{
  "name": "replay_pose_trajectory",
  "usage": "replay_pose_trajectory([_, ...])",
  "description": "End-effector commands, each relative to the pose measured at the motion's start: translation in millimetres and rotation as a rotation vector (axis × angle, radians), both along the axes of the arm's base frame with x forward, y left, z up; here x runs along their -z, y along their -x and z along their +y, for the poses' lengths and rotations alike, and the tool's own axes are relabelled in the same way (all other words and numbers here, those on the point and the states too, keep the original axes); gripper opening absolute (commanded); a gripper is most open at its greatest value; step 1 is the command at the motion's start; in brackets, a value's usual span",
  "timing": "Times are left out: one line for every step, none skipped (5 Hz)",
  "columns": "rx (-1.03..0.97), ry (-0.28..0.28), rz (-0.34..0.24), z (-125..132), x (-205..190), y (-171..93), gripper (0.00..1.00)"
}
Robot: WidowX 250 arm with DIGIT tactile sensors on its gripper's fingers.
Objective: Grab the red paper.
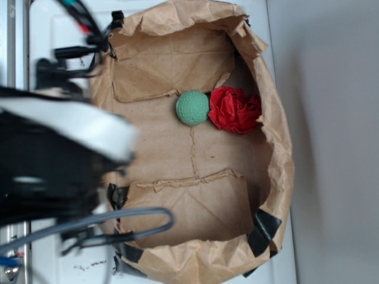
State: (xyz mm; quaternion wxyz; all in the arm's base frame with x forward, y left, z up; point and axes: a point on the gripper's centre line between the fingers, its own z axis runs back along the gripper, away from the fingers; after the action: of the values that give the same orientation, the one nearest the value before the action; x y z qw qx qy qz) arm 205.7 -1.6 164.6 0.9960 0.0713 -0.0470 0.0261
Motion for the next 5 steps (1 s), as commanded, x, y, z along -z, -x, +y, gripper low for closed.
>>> replay_pose_trajectory([0.229,0.028,-0.115,15,5,-71,1.00])
replay_pose_trajectory([0.229,0.028,-0.115,15,5,-71,1.00])
replay_pose_trajectory([0.229,0.028,-0.115,15,5,-71,1.00])
replay_pose_trajectory([0.222,0.033,-0.188,37,42,-87,1.00])
replay_pose_trajectory([0.233,-0.002,-0.251,41,66,-93,1.00])
